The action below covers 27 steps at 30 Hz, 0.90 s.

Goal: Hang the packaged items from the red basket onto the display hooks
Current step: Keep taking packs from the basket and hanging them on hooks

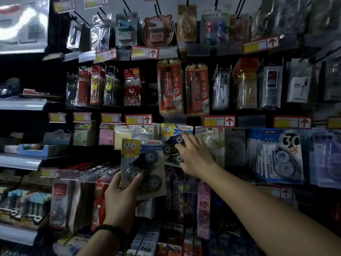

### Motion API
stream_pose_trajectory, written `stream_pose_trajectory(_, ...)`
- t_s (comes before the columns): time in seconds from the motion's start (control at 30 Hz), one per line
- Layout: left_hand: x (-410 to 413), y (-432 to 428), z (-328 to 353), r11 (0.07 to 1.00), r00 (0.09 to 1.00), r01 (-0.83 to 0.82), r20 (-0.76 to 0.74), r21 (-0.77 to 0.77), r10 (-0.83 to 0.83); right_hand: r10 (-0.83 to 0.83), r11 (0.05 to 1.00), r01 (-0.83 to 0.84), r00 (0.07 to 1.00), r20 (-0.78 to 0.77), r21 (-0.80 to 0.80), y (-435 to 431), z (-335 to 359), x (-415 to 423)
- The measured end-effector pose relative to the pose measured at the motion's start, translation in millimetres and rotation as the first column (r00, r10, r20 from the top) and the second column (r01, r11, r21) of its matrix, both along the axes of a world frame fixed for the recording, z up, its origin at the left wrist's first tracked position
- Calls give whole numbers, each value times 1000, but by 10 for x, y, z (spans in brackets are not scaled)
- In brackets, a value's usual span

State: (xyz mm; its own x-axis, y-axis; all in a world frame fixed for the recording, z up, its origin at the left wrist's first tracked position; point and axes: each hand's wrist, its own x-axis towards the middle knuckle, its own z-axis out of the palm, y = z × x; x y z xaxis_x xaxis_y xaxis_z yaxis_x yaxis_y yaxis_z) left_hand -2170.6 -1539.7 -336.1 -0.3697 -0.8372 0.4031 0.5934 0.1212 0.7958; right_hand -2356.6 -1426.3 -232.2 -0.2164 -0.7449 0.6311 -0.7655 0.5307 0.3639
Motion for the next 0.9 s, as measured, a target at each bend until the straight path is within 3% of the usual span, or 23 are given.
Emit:
stream_pose_trajectory(0.13, -60, 6, 6, 999, 1000, 25, 18, 21, -26, 209, 973, -214, 976, -60, -89, 163, -131, 63)
stream_pose_trajectory(0.23, -112, 63, 14, 994, 995, 99, 21, 40, -100, 355, 931, -360, 932, -70, -59, 270, -279, 137)
stream_pose_trajectory(0.37, -175, 176, 38, 982, 982, 186, 20, 38, -187, 356, 934, -355, 934, -36, 31, 343, -405, 213)
stream_pose_trajectory(0.57, -211, 178, 87, 963, 958, 269, 97, 15, -269, 329, 944, -328, 944, -15, 30, 358, -395, 205)
stream_pose_trajectory(0.63, -245, 115, 99, 975, 963, 220, 169, -42, -210, 304, 953, -304, 953, -13, 13, 334, -370, 178)
stream_pose_trajectory(0.73, -262, 45, 132, 972, 954, 63, 299, -228, 9, 233, 972, -234, 972, -31, -13, 255, -291, 80)
stream_pose_trajectory(0.9, -195, 13, 209, 907, 914, -49, 347, -418, 210, 114, 993, -117, 990, -83, -32, 131, -104, -46)
